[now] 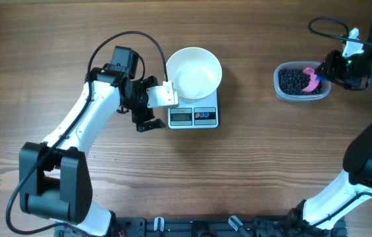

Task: Scoop item into bowl and weigh 150g on scale
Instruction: 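Move the right gripper to the bean tub and grasp the blue scoop handle, then push the pink scoop down into the black beans with the right gripper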

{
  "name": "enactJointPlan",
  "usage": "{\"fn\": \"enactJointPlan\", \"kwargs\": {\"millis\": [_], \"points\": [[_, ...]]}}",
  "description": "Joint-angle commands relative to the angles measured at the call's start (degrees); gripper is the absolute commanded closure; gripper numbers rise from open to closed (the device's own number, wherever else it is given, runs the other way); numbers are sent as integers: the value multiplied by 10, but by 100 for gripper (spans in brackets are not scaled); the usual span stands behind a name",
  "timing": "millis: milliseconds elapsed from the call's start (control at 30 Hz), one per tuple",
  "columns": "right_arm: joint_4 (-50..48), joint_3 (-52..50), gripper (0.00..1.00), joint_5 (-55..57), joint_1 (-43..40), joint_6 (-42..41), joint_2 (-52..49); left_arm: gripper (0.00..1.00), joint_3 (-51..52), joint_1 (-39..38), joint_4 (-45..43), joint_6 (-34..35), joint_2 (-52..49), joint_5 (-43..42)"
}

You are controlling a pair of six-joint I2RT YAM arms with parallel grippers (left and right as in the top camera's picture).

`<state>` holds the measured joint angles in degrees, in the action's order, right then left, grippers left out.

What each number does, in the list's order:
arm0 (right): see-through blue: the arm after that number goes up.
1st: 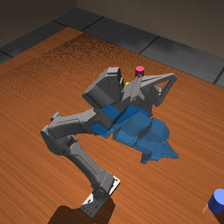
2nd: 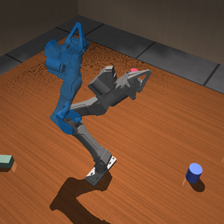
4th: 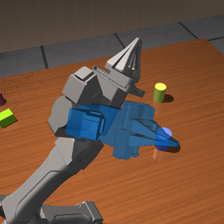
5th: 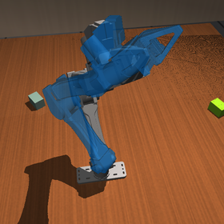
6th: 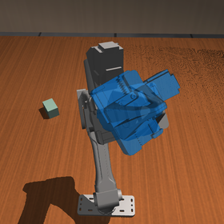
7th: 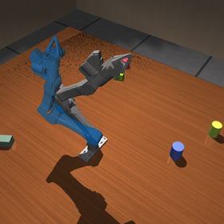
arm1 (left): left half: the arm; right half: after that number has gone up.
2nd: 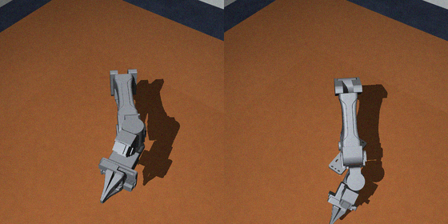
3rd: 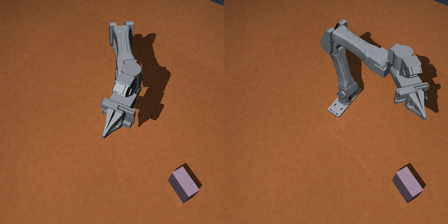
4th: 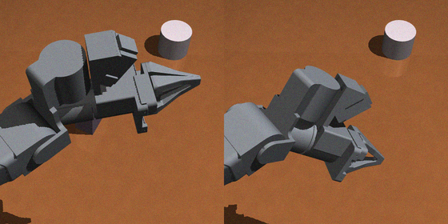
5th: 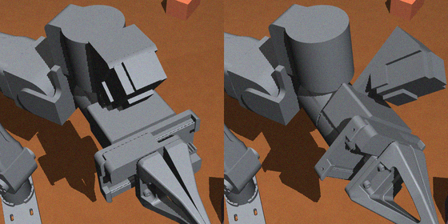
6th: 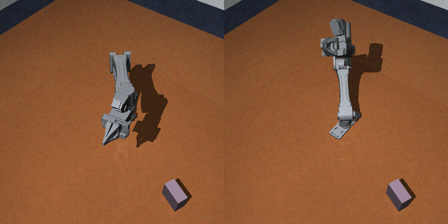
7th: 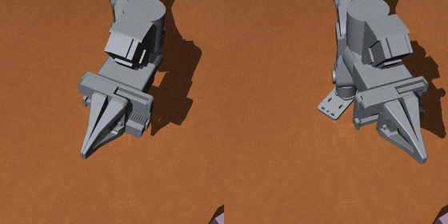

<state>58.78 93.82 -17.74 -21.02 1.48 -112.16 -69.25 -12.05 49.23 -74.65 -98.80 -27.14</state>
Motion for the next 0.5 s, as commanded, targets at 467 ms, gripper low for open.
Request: {"fn": "enactJointPlan", "kwargs": {"millis": [467], "points": [[-16, 10, 92, 0, 4, -7, 14, 0, 4, 0, 0, 5, 4, -13]]}}
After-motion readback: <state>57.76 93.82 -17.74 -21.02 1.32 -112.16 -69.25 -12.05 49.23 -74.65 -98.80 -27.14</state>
